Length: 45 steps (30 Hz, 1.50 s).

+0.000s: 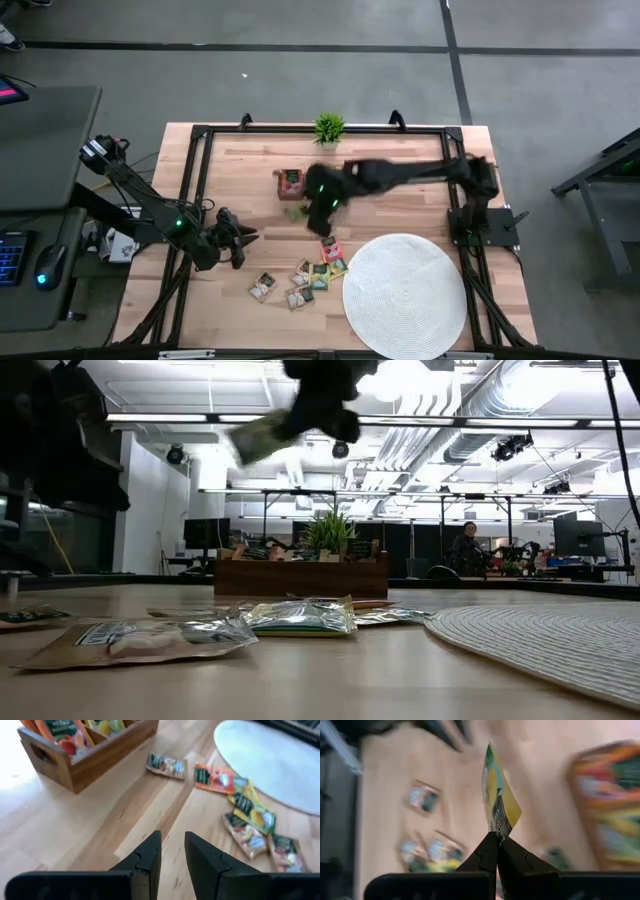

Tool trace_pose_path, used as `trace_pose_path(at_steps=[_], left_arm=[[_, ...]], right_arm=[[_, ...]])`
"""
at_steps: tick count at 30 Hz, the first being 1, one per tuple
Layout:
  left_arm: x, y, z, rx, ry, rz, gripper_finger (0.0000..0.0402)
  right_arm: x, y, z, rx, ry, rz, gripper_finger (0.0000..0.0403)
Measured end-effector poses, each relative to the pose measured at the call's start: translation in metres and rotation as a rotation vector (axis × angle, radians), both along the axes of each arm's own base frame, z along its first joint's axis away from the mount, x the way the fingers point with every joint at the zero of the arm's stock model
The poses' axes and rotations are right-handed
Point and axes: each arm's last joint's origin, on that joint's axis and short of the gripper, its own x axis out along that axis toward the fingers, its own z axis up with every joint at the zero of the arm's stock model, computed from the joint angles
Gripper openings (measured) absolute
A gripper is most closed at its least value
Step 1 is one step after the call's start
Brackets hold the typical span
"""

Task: Pick & Place Tea
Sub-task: Put the yellow tea bag into the middle section of the wooden organizer

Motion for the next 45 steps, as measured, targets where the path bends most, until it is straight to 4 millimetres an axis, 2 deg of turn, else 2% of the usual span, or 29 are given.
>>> trace_pose_path(at_steps=[7,12,16,22,33,39,45], left_arm=[[0.002,0.000,0.001,-0.021,-0.049,0.064,0.0085],[0.010,0.001,-0.002,-0.042,-0.057,0.102,0.0085],[0.019,0.001,-0.007,-0.075,-0.051,0.119,0.0085],[0.032,-0.001,-0.017,-0.116,-0.027,0.116,0.0085],[0.040,-0.008,-0.027,-0.155,-0.012,0.087,0.0085],[0.040,-0.008,-0.027,-0.154,-0.007,0.084,0.0085],[0.040,-0.008,-0.027,-0.153,-0.003,0.081,0.0085]], right_arm=[[-0.037,-0.058,0.040,-0.134,0.108,0.042,0.0000],[-0.051,-0.085,0.069,-0.233,0.100,0.088,0.0000],[-0.057,-0.101,0.080,-0.279,0.094,0.095,0.0000],[-0.050,-0.106,0.066,-0.315,0.172,0.144,0.0000],[-0.022,-0.102,0.003,-0.339,0.447,0.297,0.0000],[-0.011,-0.094,-0.011,-0.392,0.481,0.358,0.0000],[-0.001,-0.093,-0.010,-0.422,0.394,0.354,0.0000]])
